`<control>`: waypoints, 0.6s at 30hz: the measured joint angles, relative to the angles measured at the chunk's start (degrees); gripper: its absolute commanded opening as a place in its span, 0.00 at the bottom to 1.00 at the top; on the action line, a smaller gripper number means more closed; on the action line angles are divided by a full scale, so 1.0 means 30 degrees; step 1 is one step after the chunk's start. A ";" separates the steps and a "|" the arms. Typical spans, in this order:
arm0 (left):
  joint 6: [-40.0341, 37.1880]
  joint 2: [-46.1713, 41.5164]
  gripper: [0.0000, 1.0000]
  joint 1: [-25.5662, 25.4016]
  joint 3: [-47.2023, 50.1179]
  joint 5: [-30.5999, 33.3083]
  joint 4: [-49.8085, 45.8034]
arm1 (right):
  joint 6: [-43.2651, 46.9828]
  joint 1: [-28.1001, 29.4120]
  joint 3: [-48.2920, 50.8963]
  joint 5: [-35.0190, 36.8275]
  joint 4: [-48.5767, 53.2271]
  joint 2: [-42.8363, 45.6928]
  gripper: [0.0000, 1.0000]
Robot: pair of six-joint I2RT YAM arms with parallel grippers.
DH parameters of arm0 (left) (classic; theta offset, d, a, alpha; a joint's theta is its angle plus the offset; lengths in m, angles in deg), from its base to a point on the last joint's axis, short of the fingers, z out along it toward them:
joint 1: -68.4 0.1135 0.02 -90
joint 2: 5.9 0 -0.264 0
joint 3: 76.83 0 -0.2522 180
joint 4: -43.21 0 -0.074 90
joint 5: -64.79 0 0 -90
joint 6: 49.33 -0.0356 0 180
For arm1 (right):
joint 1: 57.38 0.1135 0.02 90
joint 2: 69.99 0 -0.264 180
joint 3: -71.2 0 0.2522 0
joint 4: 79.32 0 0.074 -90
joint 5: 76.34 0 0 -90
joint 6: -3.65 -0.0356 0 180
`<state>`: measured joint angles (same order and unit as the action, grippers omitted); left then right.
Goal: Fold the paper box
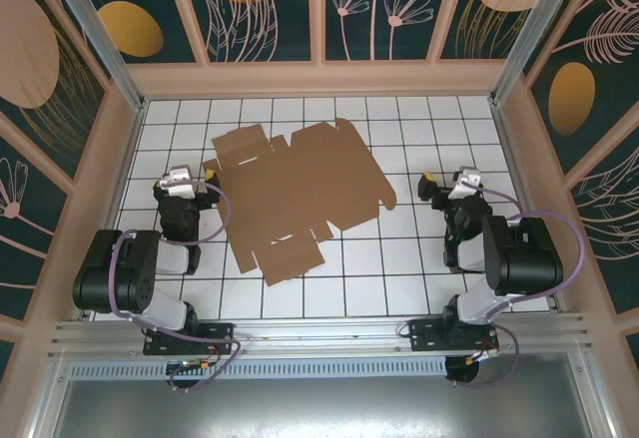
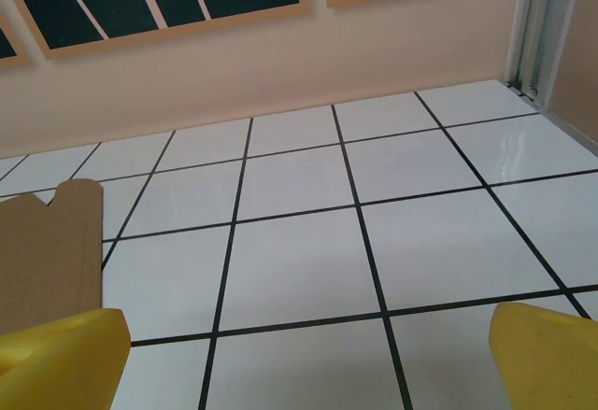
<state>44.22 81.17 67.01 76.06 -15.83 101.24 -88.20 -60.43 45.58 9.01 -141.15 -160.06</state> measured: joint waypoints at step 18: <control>0.0000 0.0000 0.99 0.0000 0.0000 0.0000 0.0000 | 0.0000 -0.0044 0.0000 -0.0138 0.0007 0.0000 0.99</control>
<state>44.22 81.17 67.01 76.06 -15.83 101.24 -88.20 -60.56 45.58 8.60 -141.12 -160.06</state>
